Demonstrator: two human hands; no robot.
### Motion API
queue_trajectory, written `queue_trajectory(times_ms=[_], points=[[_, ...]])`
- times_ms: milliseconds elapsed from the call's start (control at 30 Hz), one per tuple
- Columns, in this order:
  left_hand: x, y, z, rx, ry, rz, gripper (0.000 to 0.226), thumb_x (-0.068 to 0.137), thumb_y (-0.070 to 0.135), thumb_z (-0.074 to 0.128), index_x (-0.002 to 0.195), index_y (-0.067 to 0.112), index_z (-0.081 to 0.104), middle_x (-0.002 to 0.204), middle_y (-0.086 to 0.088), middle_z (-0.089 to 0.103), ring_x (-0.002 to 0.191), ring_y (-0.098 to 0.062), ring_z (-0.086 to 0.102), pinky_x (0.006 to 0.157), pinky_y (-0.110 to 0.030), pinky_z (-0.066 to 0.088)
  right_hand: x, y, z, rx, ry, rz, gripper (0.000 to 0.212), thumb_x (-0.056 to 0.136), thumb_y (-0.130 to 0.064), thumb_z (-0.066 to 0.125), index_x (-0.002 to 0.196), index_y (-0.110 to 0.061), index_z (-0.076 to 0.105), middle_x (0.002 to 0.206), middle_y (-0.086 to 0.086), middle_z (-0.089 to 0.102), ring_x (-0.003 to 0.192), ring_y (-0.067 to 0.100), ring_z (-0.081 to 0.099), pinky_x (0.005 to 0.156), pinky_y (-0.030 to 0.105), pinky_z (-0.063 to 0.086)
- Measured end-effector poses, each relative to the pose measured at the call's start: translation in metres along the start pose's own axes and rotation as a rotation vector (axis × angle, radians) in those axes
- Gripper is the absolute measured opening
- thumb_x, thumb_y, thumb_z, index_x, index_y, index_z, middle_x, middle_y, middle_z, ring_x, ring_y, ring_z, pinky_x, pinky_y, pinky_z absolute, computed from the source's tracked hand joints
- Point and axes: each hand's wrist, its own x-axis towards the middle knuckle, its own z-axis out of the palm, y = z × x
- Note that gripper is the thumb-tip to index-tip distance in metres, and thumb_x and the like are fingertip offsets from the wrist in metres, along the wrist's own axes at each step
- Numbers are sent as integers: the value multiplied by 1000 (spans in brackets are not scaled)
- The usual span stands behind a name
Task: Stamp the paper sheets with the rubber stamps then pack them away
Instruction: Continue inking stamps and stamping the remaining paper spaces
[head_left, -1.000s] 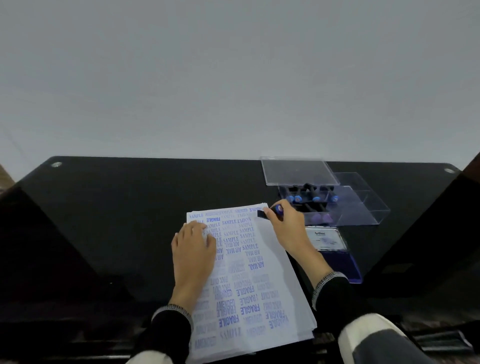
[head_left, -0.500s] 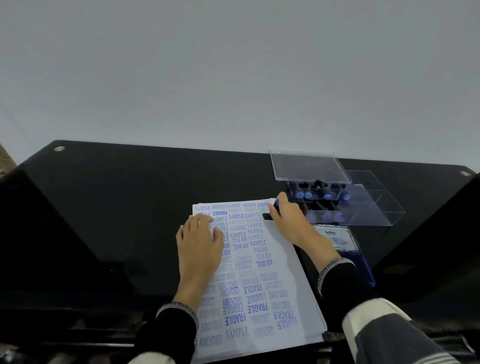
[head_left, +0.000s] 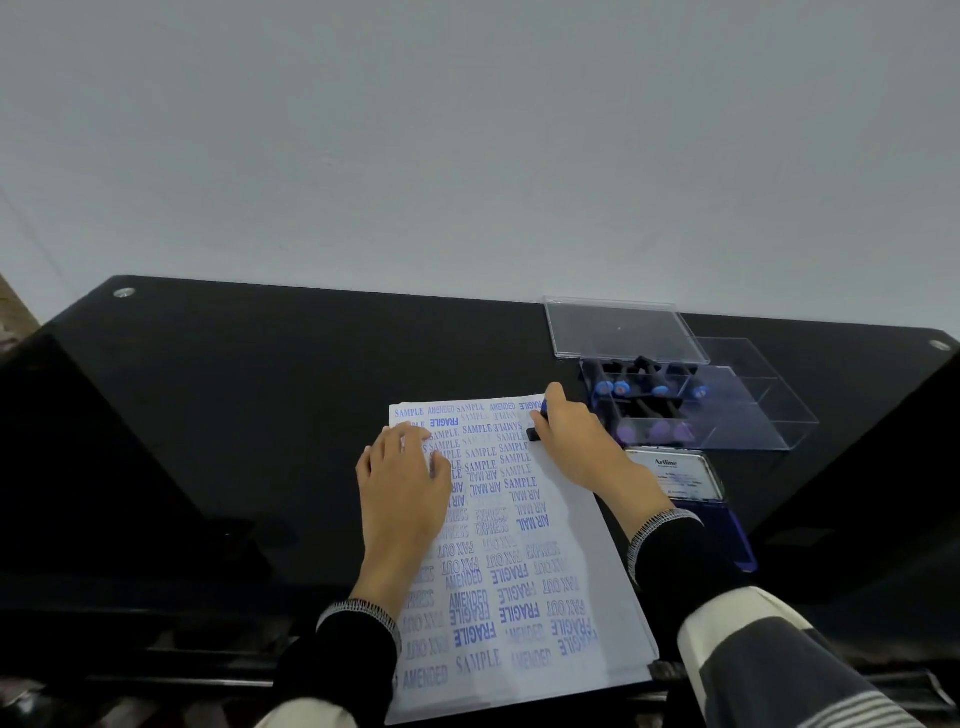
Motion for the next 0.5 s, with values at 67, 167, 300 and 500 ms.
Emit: queue_trajectory(times_ms=[67,167,300,500], points=[[0,0,0,0,6,4,27,94,31,47,118,21,54,125,6,53,125,-14,44,114,-40,28,1,-1,1,-11,0,5,16,102,-28,36,95,-14,34,70,-1,46,61,20,49,55,35,38],[-1,0,0,-5,6,8,29,95,31,47,121,21,53,129,4,52,130,-16,41,115,-40,25,2,-3,1,-18,0,13,15,101,-27,37,94,-14,33,70,-1,44,61,22,49,54,34,36],[-1,4,-5,31,-27,-119,51,94,43,48,136,16,44,151,-8,34,147,-26,12,118,-50,6,1,-3,3,12,20,13,15,101,-25,37,93,-14,33,68,-1,45,58,19,47,48,31,34],[1,8,-9,51,-85,-165,95,79,74,50,147,12,24,153,-7,30,146,-24,16,116,-56,1,-1,-2,7,50,60,12,13,101,-24,38,93,-15,33,68,-2,47,56,14,47,44,26,30]])
